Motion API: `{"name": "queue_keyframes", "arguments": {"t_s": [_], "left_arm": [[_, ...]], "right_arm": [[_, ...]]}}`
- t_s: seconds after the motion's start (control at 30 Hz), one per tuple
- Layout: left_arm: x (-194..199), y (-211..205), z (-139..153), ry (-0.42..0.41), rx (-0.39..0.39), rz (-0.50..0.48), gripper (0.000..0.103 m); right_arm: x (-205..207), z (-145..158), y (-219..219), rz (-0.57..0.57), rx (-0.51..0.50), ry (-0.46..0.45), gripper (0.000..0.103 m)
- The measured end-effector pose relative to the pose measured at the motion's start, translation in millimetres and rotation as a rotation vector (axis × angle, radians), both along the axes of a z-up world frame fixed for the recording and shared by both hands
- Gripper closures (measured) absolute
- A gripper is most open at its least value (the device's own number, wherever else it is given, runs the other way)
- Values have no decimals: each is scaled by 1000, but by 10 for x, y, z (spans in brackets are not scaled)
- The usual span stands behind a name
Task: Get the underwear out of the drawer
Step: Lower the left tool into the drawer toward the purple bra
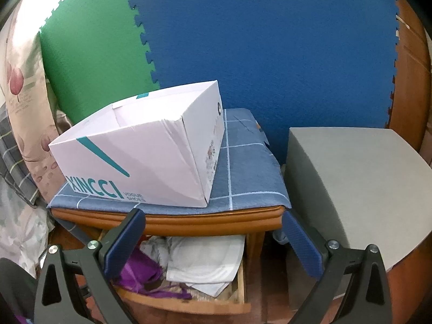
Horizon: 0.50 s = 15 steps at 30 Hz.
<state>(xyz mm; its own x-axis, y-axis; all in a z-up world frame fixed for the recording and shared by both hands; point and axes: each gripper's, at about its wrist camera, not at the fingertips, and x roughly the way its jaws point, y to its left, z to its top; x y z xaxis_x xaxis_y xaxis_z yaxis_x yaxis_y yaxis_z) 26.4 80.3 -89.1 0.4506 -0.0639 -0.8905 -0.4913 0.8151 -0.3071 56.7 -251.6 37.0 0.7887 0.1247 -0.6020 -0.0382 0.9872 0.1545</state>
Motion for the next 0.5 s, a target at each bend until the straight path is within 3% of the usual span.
{"name": "queue_keyframes", "arguments": {"t_s": [0.23, 0.5], "left_arm": [[-177, -8, 98, 36, 34, -42, 0], [-356, -35, -141, 102, 29, -83, 0]], "right_arm": [[-43, -19, -92, -14, 3, 6, 0], [-55, -26, -119, -10, 9, 9, 0]]}}
